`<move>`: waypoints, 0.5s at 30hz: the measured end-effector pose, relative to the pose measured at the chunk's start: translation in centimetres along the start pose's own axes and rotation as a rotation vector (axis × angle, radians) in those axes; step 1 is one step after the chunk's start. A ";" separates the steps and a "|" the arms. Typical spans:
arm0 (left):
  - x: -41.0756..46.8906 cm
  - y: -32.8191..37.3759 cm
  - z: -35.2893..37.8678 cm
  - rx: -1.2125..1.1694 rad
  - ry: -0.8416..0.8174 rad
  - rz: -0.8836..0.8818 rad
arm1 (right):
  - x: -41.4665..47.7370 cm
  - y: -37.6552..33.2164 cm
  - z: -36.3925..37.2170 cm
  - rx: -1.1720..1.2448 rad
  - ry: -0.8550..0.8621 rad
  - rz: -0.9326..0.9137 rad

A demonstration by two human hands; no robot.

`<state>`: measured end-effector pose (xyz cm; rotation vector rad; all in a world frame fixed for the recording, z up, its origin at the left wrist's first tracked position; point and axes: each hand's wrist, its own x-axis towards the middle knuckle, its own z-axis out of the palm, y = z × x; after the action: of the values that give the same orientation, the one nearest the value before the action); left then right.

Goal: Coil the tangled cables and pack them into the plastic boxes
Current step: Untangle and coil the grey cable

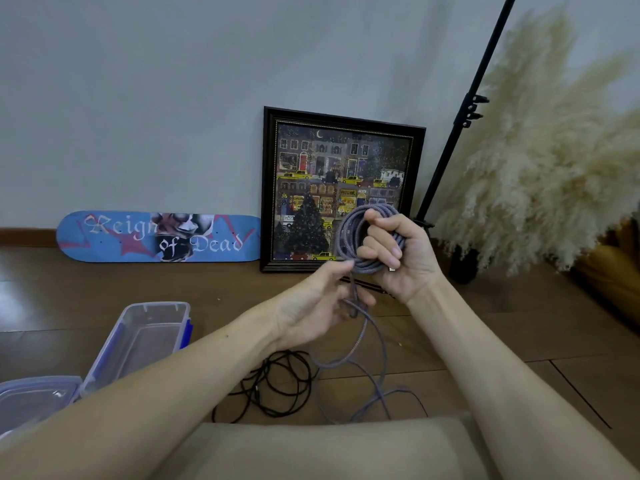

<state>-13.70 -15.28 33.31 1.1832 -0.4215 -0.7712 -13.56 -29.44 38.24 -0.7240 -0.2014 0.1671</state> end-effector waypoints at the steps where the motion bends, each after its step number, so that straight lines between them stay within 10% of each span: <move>1: 0.0 0.0 0.2 -0.039 -0.008 -0.010 | 0.0 0.1 0.0 -0.018 -0.004 0.010; 15: 1.4 -0.5 1.1 0.019 0.524 0.071 | 0.9 2.1 -0.2 -0.333 0.214 0.022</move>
<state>-13.64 -17.17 33.07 1.3260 -0.0345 -0.3722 -12.84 -27.78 36.81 -1.0691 -0.0162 0.0758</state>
